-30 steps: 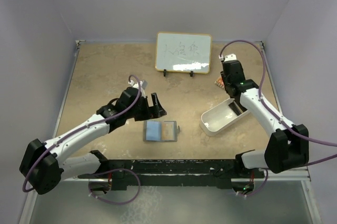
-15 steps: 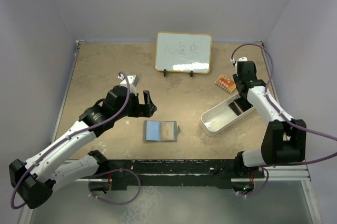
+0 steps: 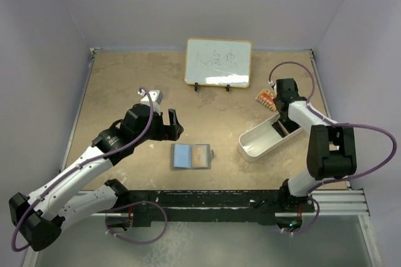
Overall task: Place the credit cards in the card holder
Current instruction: Pick up the credit card from the storage box.
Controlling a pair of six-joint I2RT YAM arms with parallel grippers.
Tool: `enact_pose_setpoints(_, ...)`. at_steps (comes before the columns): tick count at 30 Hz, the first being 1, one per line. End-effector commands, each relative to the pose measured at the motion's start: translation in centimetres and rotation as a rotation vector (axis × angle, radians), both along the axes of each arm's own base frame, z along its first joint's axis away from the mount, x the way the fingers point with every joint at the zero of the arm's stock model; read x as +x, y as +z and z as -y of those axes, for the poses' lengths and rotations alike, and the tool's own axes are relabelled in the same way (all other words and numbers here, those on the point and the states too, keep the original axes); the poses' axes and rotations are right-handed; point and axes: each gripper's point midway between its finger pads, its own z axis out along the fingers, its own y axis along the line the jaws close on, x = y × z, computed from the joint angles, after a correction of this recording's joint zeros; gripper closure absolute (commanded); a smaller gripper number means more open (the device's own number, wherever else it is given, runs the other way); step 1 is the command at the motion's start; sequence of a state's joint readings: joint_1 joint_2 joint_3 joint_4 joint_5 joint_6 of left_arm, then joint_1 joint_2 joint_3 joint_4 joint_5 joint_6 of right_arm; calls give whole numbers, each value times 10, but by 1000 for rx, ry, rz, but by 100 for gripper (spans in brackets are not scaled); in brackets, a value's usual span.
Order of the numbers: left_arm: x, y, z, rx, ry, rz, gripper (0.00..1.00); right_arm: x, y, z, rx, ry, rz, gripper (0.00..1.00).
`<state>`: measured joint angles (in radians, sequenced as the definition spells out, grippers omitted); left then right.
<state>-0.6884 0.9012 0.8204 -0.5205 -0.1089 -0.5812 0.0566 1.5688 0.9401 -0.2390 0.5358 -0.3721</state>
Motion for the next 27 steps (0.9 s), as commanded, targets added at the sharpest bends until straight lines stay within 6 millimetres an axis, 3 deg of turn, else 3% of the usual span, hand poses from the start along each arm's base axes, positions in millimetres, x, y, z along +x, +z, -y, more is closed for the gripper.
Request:
enact_pose_setpoints(1,2,2,-1,16,-4,24,2,8,2,10,-44,-24,36,46)
enact_pose_setpoints(9,3,-1,-2,31,-7,14,2,9,3,17,-78,-39,42,50)
enact_pose_setpoints(16,3,-2,-2,36,-6,14,2,11,7,14,-51,-31,64,67)
enact_pose_setpoints(27,6,-3,-6,55,16,9,2,14,7,12,-35,-23,59,84)
